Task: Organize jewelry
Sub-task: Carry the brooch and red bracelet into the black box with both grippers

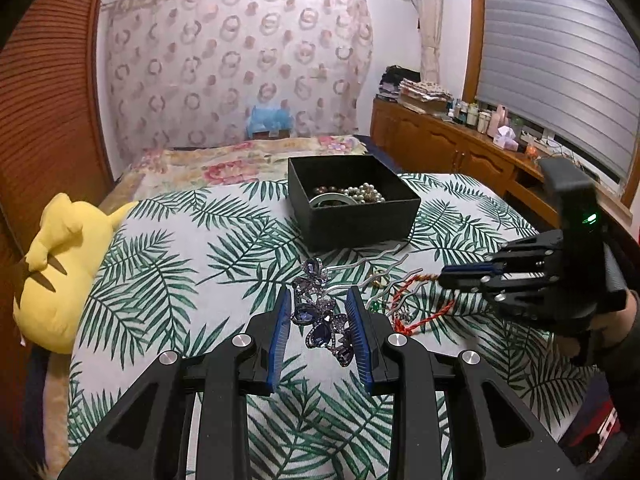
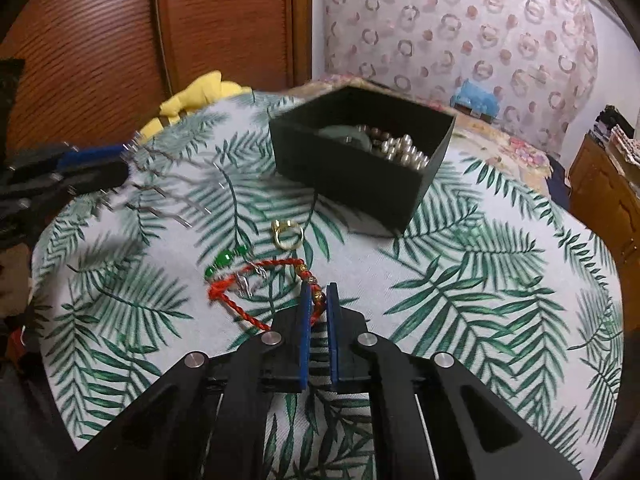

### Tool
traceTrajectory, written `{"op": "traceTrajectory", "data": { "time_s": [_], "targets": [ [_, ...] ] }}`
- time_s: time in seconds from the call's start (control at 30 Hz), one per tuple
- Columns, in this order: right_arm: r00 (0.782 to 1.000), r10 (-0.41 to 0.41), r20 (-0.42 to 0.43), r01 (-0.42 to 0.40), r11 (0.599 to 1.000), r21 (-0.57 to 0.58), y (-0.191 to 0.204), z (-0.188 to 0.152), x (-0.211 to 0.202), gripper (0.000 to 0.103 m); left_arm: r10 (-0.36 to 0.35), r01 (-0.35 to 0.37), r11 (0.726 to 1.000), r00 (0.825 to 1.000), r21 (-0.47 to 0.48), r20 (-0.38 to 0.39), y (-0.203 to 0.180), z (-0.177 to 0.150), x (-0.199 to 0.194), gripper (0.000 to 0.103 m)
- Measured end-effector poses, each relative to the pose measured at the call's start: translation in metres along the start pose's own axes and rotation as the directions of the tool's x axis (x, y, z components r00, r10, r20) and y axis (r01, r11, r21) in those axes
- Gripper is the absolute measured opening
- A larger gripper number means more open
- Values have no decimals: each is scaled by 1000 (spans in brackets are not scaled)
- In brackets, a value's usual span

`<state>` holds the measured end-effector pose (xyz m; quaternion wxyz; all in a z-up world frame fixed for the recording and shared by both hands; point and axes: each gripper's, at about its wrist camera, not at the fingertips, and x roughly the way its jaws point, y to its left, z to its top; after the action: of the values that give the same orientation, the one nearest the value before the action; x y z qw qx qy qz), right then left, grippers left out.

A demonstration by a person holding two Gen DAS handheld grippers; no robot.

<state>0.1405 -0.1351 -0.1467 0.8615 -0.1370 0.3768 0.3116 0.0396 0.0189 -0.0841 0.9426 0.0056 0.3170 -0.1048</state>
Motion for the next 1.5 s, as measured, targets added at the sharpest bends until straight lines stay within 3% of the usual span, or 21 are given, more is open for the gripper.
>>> {"op": "traceTrajectory", "data": {
  "time_s": [0.93,1.5],
  "targets": [
    [972,-56,228,76,994,-76,9,57,-105,8,5,-5,1000,1000,0,24,0,8,-3,27],
    [976,-71,204,80,996,-37,-21,67,-69,8,9,-11,999,999,46,47,2,45,19,27]
  ]
}}
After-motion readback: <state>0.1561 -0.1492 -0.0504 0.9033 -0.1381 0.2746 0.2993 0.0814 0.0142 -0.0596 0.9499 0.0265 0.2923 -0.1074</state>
